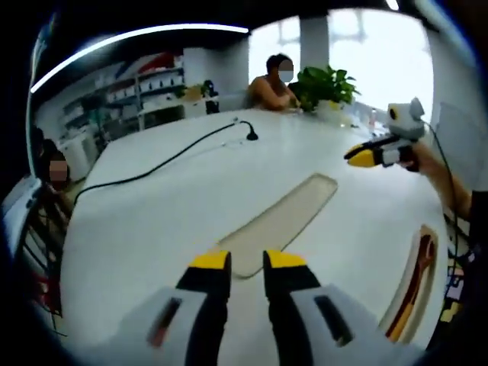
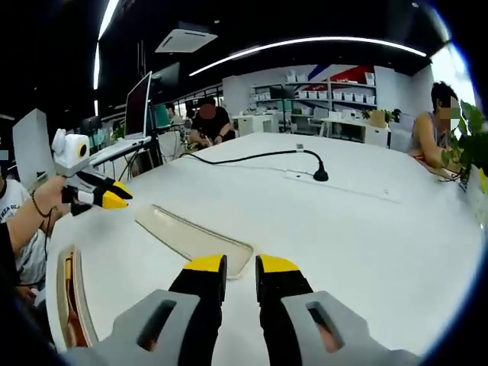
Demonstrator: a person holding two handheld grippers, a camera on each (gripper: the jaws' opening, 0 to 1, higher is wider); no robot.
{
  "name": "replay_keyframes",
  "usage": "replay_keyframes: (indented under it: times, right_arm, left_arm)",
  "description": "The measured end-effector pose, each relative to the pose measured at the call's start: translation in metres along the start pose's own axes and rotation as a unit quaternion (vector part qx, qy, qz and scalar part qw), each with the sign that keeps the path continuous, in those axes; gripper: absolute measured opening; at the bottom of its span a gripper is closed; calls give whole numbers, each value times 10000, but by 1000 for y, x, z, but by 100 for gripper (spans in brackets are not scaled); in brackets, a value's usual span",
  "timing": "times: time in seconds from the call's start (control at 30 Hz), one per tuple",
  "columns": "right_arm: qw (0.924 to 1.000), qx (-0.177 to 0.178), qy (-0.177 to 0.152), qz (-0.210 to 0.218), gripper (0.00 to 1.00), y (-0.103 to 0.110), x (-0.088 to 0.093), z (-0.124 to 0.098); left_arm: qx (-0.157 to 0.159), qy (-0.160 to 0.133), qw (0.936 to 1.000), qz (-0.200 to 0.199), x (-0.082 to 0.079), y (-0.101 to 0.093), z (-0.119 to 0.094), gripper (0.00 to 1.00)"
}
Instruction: Arrange the utensils inside the cutlery case until each visible utensil rests in its matching compartment.
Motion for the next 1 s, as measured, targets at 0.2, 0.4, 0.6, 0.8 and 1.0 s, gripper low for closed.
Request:
replay_keyframes:
  times: [0.2,0.4,0.6,0.8,1.0]
  right_arm:
    - [9996,42,286,14,18,-1,4,15]
    - [9986,148,509,61,18,5,16,21]
    - [9979,243,580,137,18,7,21,19]
    - [9972,304,683,5,17,7,19,27]
    - [9966,319,752,-129,17,6,15,37]
  left_arm:
    - [-31,90,9992,-398,5,3,8,19]
    - [-252,193,9987,-388,6,4,14,20]
    - [-390,291,9986,-196,7,1,18,20]
    - [-437,364,9983,-110,9,0,21,22]
    - [-455,308,9982,-225,9,1,22,22]
Point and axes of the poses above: the point that each gripper's makers call its tool centre point, and the gripper's own axes: z roughly forward along the fingers, y roughly to its left, x roughly out of its underside, the point moved 9 cm from there along -z, roughly backward along the fingers, and after that the axes turned 2 degrees about -z, right-handed, at the moved point
